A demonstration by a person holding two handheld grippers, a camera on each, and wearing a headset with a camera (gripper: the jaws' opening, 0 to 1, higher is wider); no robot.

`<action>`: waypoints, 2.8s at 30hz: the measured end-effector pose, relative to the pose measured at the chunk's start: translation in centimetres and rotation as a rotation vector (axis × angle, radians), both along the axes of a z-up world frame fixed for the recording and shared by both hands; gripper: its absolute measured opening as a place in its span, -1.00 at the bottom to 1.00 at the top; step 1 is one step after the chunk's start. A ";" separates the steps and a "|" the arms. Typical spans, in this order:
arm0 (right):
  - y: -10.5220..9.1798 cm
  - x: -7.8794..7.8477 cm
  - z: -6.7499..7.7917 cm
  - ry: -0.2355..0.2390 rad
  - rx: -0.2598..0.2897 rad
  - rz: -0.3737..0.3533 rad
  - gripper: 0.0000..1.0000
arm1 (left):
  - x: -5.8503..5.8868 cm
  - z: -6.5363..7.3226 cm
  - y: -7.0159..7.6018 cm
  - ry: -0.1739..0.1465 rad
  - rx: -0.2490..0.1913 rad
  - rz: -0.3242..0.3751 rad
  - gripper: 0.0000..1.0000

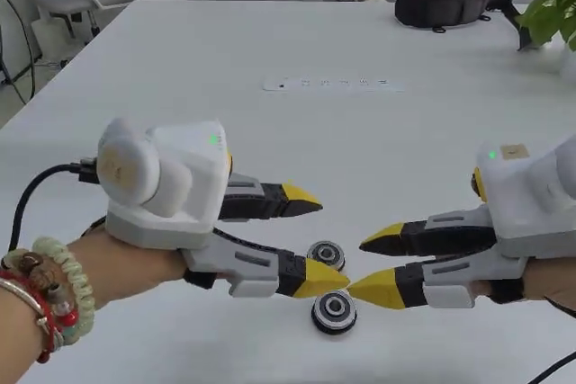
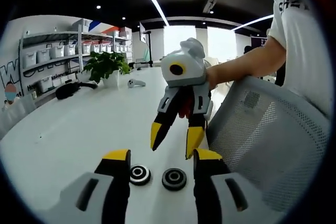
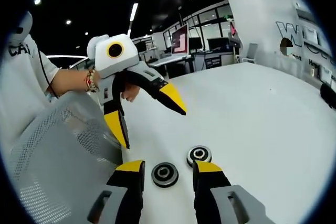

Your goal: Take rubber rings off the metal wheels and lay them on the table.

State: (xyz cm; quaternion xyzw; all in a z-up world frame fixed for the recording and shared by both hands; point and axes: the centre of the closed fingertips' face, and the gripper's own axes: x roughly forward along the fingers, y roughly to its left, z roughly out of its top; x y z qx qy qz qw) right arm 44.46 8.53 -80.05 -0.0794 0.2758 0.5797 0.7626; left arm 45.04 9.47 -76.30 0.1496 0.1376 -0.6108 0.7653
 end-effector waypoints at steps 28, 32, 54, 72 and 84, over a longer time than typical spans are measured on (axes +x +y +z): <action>-0.4 -1.5 -4.9 0.014 -0.168 0.080 -0.60 | -1.2 -6.4 -1.2 0.079 0.078 -0.008 -0.62; -0.3 -1.4 -5.0 0.009 -0.173 0.080 -0.62 | -1.6 -7.1 -1.4 0.042 0.093 -0.049 -0.68; -0.3 -1.5 -5.3 -0.023 -0.202 0.099 -0.73 | -1.1 -7.4 -1.0 0.043 0.095 -0.037 -0.84; -0.6 -1.0 -5.8 -0.023 -0.228 0.075 -1.00 | -1.3 -7.3 -1.0 0.039 0.090 -0.039 -0.84; -1.0 -0.4 -5.2 0.270 -0.103 -0.135 -1.00 | -1.2 -7.2 -0.9 0.038 0.082 -0.036 -0.84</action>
